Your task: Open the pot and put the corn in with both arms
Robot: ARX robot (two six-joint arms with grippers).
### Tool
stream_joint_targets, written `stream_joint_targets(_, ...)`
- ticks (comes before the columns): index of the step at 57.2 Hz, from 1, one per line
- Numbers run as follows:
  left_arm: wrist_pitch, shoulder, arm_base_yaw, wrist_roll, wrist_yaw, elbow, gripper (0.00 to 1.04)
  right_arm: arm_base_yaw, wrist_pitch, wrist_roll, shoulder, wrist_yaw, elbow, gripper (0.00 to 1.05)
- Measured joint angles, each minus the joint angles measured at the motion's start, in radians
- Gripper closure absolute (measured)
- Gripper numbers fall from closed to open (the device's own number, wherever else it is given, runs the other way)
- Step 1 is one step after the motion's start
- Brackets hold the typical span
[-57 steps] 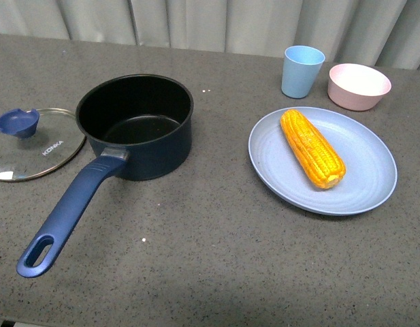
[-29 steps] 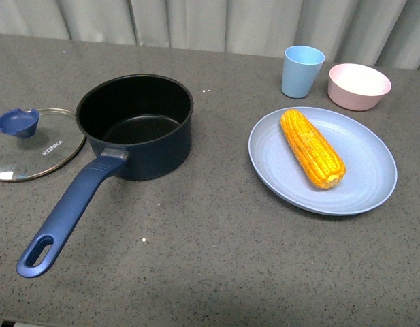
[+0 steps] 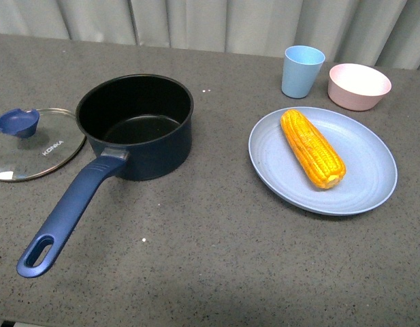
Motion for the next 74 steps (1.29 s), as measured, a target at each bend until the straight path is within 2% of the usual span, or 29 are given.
stream_joint_targets(9,0.0,0.0,0.0,0.002,0.0,0.0,0.05,0.023,0.15,0.016,0.438,-0.018,0.143,0.09)
stream_joint_targets(19,0.0,0.0,0.0,0.002,0.0,0.0,0.07,0.064,0.082,0.07,0.791,-0.023,0.335,0.09)
stream_joint_targets(31,0.0,0.0,0.0,0.002,0.0,0.0,0.07,0.136,-0.025,0.141,1.063,-0.018,0.567,0.09)
stream_joint_targets(49,0.0,0.0,0.0,0.002,0.0,0.0,0.07,0.208,-0.127,0.219,1.279,0.001,0.807,0.09)
stream_joint_targets(74,0.0,0.0,0.0,0.003,0.0,0.0,0.07,0.213,-0.221,0.25,1.432,0.021,0.945,0.09)
